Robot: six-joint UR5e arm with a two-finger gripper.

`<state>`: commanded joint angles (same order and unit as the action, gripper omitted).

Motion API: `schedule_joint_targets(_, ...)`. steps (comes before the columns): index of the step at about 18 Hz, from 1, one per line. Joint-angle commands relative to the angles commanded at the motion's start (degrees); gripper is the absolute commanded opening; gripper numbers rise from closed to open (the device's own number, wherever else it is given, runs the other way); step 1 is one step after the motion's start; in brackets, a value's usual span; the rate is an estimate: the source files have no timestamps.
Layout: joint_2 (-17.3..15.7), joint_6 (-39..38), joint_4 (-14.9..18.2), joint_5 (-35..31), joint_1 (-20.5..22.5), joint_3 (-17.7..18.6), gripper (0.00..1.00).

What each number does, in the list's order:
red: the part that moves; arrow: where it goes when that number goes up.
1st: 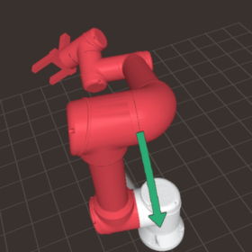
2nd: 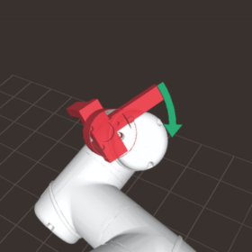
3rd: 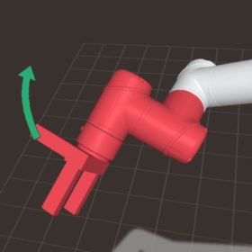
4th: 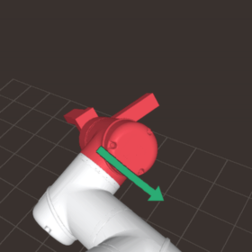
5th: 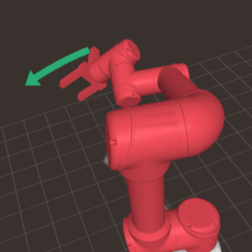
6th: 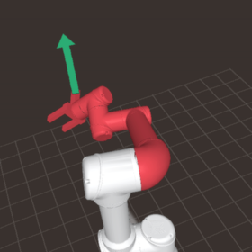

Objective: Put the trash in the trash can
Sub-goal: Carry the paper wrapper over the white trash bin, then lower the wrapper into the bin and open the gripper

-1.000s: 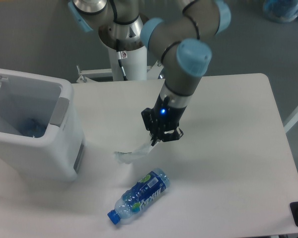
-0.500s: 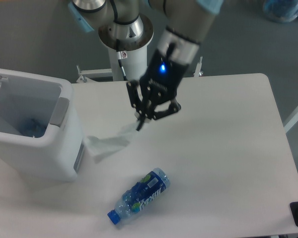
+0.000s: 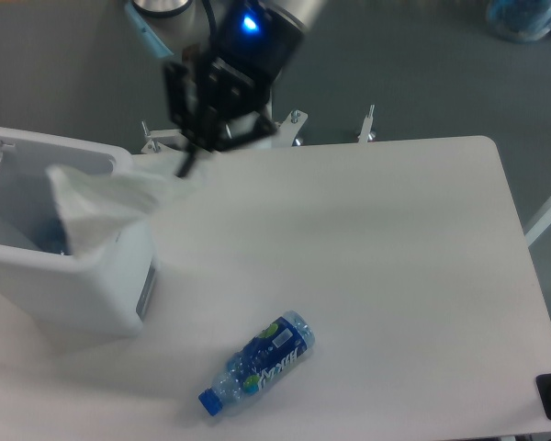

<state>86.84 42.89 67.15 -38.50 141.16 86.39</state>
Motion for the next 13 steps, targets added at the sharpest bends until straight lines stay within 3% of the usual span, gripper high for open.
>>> schedule_joint_targets(6,-0.6,-0.2,-0.4,-0.4,-4.5,3.7,0.0)
schedule_joint_targets(13,-1.1,0.6,-1.0,-1.1,-6.0,8.5,0.0)
